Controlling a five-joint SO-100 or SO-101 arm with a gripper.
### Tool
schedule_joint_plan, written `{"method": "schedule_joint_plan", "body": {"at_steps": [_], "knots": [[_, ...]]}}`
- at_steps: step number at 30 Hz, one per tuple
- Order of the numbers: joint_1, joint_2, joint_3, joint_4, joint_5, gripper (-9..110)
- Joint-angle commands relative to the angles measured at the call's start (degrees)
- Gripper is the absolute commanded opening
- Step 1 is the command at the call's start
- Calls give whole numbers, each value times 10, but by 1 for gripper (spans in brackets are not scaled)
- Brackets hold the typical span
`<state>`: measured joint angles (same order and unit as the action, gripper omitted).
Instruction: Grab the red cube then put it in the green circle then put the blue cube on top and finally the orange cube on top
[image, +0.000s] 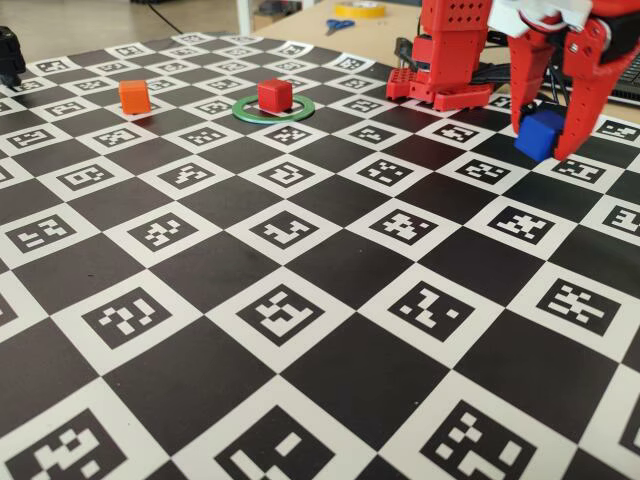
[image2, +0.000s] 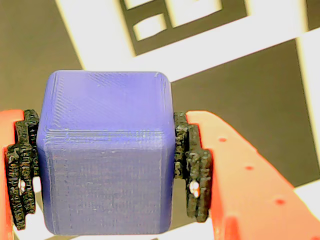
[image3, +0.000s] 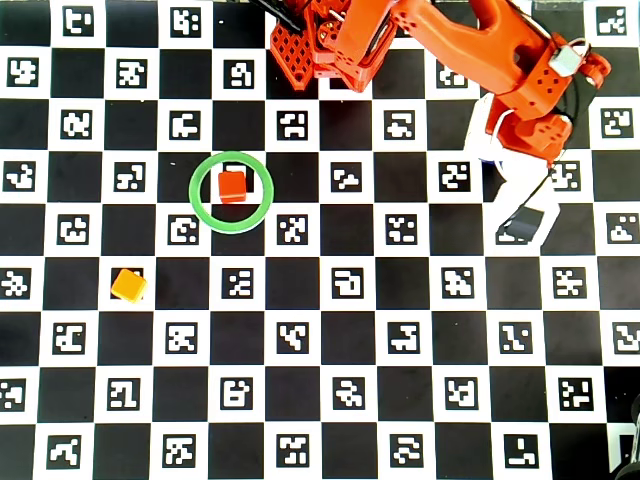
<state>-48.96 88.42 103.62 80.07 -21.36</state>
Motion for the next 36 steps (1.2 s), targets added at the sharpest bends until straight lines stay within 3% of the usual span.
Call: {"method": "schedule_joint_plan", "body": {"at_steps": [1, 13, 23, 36], "knots": [[43, 91, -46, 40, -7, 5], [205, 214, -70, 136, -29, 5], [403, 254, -120, 210, -50, 4], [661, 287, -82, 192, -132, 4]]}}
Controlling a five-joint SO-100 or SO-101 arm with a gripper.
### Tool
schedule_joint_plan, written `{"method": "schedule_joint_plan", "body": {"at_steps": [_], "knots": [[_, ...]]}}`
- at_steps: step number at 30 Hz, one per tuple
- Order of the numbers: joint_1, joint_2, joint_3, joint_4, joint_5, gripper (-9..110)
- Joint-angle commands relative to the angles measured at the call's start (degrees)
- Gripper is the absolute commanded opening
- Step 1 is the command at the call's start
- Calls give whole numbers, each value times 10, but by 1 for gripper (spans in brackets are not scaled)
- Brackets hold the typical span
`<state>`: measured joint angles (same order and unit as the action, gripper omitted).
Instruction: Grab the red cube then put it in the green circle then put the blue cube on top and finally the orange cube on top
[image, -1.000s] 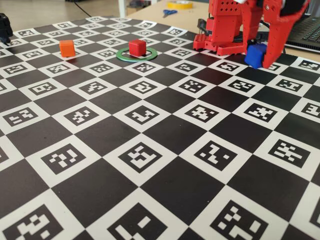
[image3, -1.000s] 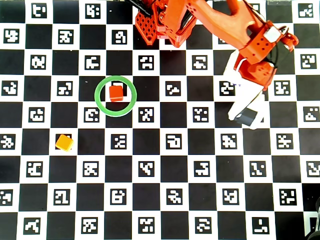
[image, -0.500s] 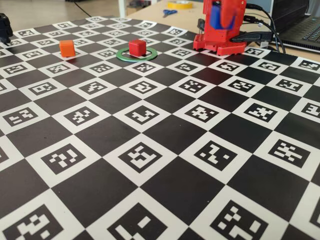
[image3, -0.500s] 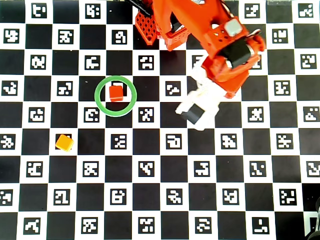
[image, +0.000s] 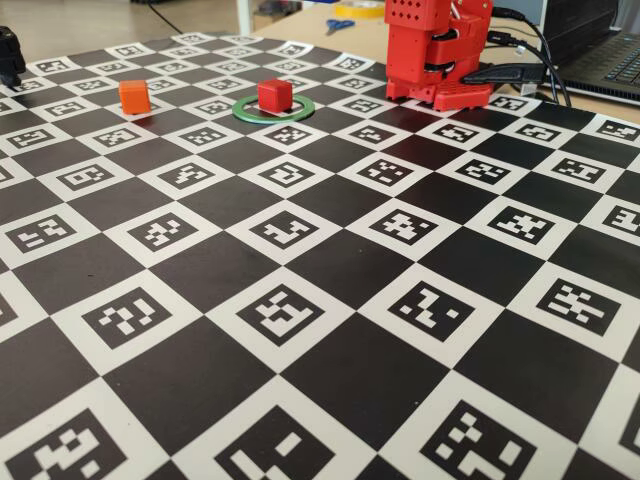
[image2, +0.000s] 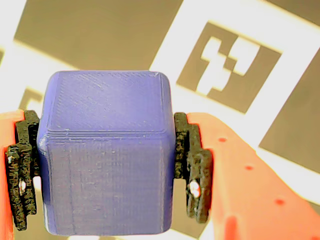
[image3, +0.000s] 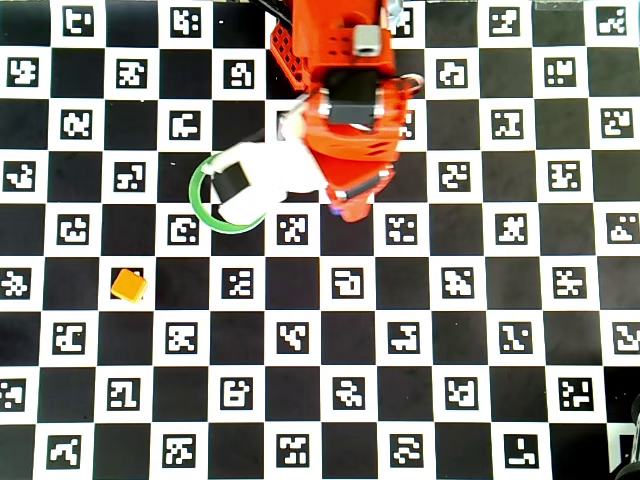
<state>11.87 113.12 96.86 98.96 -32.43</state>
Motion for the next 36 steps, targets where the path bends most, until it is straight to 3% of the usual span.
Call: {"method": "schedule_joint_plan", "body": {"at_steps": [1, 12, 36], "knots": [[71, 41, -7, -3, -32, 4], [218, 56, 100, -86, -115, 4], [279, 72, 288, -264, -139, 5]]}}
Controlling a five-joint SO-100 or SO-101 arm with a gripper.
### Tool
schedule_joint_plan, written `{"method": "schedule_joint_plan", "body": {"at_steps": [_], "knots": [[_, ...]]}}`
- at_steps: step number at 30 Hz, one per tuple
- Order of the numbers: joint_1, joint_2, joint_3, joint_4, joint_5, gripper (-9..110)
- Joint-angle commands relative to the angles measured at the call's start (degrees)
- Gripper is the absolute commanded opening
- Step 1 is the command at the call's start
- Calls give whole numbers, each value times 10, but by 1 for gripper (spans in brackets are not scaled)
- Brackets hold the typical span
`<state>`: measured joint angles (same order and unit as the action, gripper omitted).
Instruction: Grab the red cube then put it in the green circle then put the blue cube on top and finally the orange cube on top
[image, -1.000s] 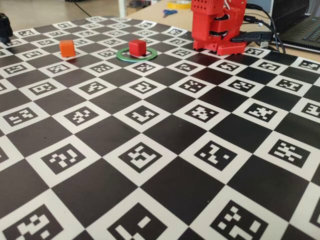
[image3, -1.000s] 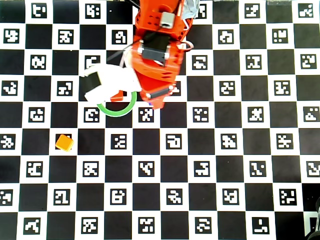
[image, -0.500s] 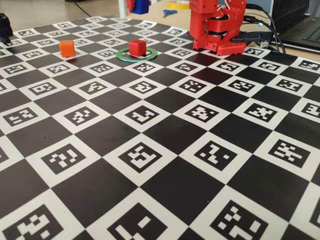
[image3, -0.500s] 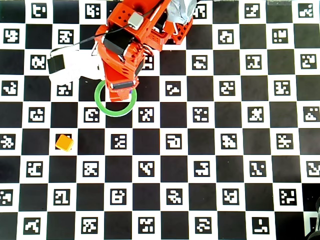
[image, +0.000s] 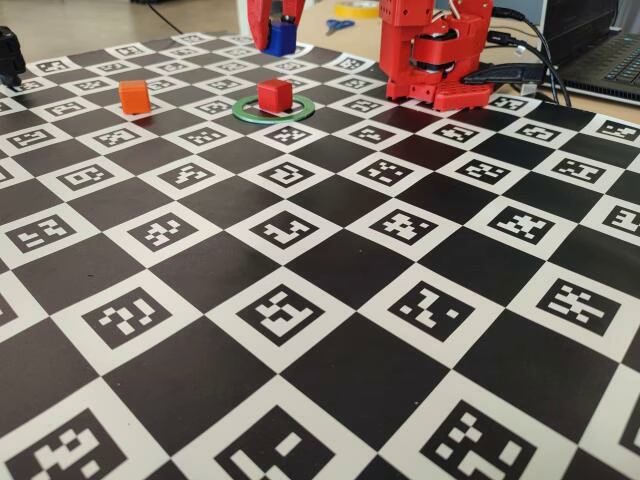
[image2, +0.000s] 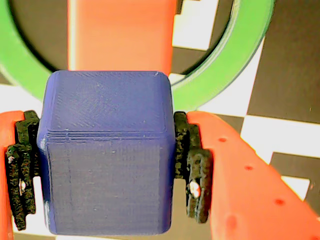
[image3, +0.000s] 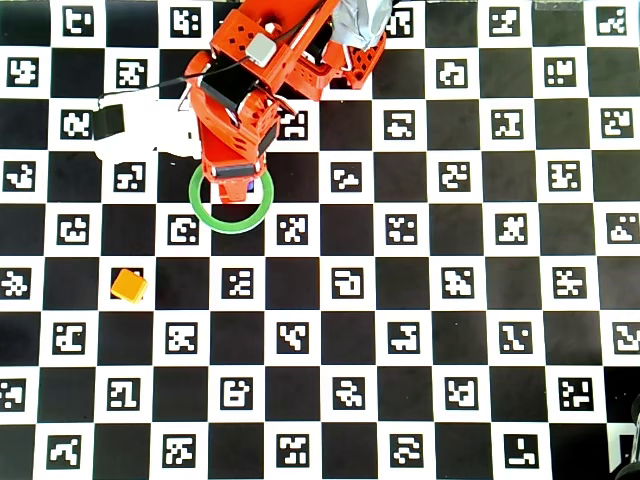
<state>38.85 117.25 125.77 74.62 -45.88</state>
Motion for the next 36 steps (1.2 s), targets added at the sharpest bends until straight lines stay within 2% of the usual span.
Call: {"method": "schedule_joint_plan", "body": {"at_steps": [1, 14, 36], "knots": [[11, 31, 4, -25, -6, 5], [21, 13, 45, -92, -9, 5], [22, 6, 77, -114, -11, 5]]}}
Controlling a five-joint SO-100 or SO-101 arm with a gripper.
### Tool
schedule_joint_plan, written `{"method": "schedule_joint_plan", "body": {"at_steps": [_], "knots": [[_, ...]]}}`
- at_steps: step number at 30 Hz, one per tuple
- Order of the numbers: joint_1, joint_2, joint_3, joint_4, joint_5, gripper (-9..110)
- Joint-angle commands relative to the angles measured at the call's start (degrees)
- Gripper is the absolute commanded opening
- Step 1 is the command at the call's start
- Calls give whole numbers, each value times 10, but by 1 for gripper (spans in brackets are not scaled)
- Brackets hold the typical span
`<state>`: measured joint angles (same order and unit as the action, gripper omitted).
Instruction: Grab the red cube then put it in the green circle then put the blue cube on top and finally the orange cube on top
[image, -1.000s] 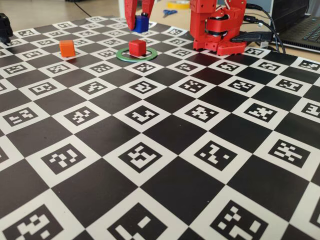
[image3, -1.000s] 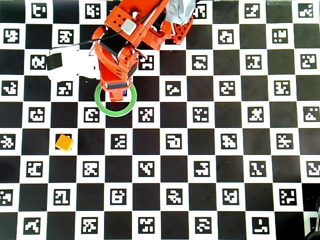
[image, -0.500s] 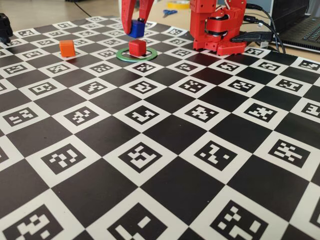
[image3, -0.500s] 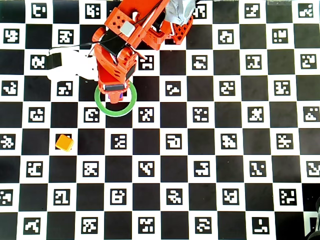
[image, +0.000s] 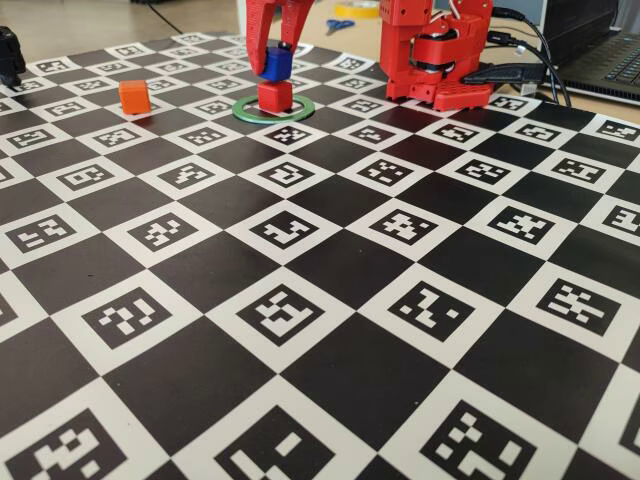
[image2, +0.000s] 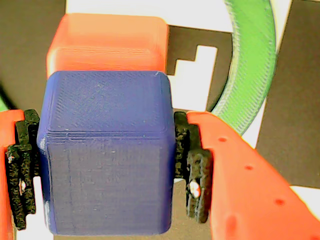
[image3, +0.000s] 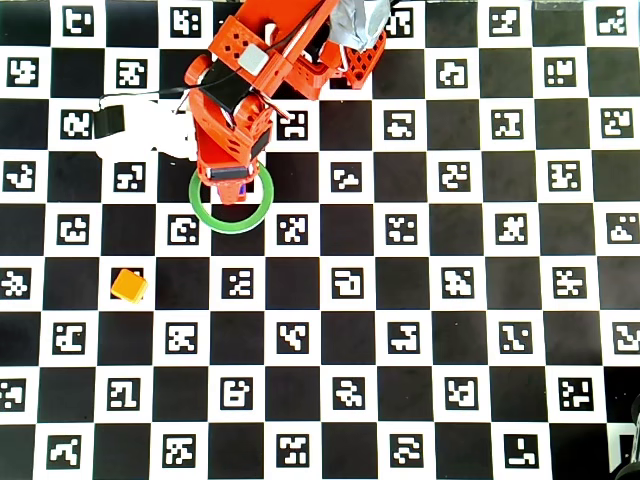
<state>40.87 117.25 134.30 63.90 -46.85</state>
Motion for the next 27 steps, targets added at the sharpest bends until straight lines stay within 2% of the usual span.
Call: {"method": "schedule_joint_plan", "body": {"at_steps": [1, 12, 14, 20, 27], "knots": [[1, 6, -7, -7, -1, 5], [1, 9, 4, -22, 6, 7], [1, 9, 4, -23, 8, 14], [1, 11, 6, -25, 10, 19], [4, 13, 7, -25, 17, 35]]}}
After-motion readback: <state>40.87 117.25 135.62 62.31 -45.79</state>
